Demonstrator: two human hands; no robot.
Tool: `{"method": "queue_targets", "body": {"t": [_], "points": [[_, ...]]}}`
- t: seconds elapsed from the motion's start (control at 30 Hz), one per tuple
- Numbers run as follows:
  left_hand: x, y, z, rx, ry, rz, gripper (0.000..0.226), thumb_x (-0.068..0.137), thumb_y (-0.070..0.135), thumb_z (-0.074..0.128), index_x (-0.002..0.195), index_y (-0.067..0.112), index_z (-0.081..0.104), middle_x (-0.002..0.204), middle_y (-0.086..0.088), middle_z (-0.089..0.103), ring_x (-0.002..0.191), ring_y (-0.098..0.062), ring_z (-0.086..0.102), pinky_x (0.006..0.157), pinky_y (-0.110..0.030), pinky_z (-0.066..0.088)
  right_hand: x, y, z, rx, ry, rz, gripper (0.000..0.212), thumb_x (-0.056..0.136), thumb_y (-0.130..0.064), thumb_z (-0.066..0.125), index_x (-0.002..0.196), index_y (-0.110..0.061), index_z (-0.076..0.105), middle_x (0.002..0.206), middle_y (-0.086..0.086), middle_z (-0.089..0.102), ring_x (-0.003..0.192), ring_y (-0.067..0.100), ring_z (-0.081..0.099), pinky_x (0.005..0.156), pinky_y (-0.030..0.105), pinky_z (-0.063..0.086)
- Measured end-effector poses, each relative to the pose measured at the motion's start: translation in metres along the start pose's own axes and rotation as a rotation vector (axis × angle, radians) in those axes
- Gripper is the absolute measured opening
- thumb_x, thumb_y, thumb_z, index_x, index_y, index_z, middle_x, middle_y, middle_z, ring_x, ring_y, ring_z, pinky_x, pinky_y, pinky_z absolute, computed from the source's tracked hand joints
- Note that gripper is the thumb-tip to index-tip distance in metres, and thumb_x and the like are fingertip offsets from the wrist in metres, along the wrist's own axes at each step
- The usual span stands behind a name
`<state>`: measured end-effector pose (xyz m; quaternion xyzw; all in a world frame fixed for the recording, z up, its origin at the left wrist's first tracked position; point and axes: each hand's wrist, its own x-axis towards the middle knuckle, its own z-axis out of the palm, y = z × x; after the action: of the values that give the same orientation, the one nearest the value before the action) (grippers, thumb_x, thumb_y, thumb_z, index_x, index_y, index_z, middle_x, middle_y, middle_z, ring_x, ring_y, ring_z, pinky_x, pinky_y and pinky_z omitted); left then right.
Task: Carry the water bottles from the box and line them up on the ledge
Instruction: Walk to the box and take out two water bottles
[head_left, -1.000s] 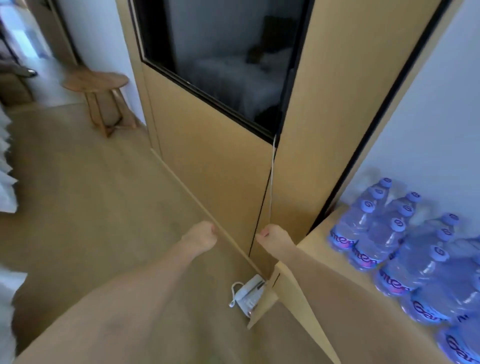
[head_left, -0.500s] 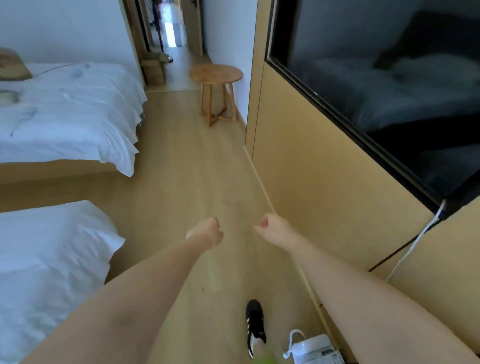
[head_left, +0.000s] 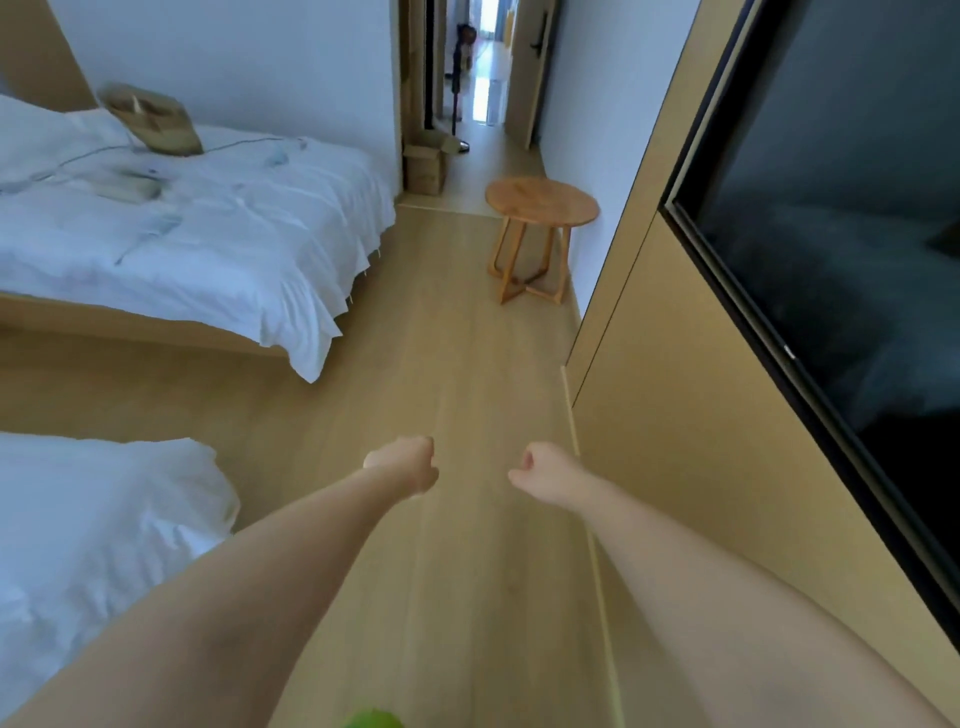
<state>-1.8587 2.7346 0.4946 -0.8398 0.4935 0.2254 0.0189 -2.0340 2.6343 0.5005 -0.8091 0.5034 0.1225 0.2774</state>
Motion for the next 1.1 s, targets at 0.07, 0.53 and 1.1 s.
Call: {"method": "queue_targets", "body": {"t": [0.07,0.53,1.1], "points": [[0.037,-0.007,-0.012,-0.024,-0.016,-0.031,0.036,0.099,0.03,0.041,0.131,0.015,0.048,0.127,-0.006,0.057,0.114,-0.026,0.056,0.084,-0.033,0.042,0.036,-0.013,-0.012,-0.009,-0.019,-0.022,0.035,0.095,-0.04,0.054,0.116,-0.011,0.054,0.124,0.012,0.058,0.113,0.03,0.055,0.097,0.04,0.046],[0.353,-0.071,-0.164,-0.042,-0.057,-0.013,0.03,0.097,0.024,0.039,0.122,0.011,0.052,0.119,-0.008,0.059,0.106,-0.027,0.057,0.088,-0.035,0.047,0.334,-0.138,-0.137,-0.057,0.003,-0.054,0.046,0.101,-0.036,0.05,0.131,-0.001,0.05,0.135,0.016,0.055,0.125,0.031,0.051,0.102,0.036,0.042],[0.724,-0.075,-0.293,-0.022,-0.074,-0.06,0.027,0.097,0.022,0.039,0.112,0.008,0.057,0.1,-0.007,0.06,0.094,-0.026,0.061,0.075,-0.033,0.048,0.711,-0.189,-0.299,-0.126,-0.091,-0.087,0.045,0.097,-0.043,0.051,0.124,-0.008,0.053,0.129,0.01,0.057,0.116,0.028,0.055,0.091,0.035,0.046]]}}
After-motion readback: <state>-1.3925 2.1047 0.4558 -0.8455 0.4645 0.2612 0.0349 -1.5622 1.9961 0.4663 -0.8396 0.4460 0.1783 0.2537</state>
